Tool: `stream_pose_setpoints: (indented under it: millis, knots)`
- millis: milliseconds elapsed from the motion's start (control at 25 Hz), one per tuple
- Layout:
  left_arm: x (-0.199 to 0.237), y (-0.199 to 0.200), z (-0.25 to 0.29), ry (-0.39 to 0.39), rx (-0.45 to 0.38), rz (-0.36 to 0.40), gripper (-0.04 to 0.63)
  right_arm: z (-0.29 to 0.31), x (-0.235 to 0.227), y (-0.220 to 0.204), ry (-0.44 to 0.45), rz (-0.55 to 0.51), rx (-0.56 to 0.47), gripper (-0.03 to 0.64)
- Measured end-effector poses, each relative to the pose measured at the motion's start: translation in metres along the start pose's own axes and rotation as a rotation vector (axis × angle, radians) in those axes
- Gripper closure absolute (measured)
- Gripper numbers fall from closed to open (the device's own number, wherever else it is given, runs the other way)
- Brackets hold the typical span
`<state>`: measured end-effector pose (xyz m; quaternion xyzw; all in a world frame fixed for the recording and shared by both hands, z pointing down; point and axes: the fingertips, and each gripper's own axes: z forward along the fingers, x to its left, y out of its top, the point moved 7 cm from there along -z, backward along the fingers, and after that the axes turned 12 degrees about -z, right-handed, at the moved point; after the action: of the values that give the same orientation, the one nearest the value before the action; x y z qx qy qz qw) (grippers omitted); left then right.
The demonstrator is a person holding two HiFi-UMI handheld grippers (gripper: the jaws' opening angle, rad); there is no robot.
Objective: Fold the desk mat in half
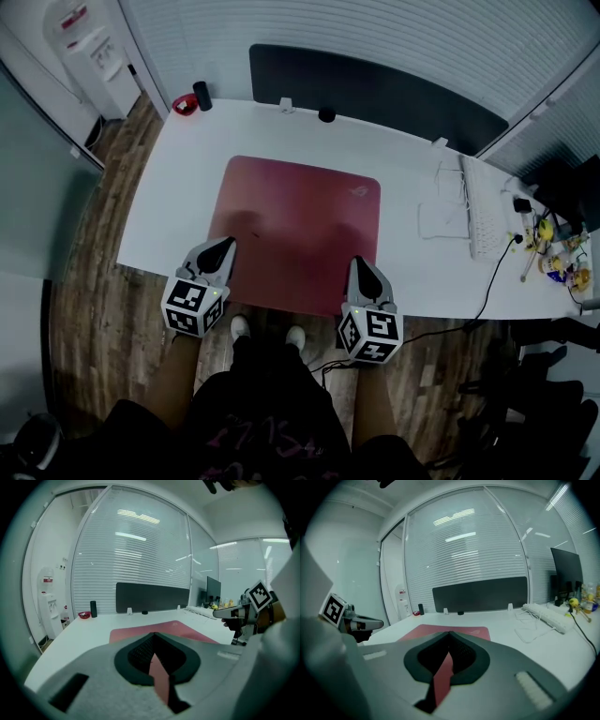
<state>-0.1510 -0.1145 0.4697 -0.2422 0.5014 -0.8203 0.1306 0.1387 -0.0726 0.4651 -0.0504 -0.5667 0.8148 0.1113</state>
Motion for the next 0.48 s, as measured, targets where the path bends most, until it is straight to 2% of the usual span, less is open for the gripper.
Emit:
stream_pose_setpoints:
  millis: [480]
  knots:
    - [0.01, -0.075, 0.003, -0.004, 0.145, -0.055, 0.597, -0.002, 0.019, -0.068, 0.005, 0.058, 0.142, 0.606]
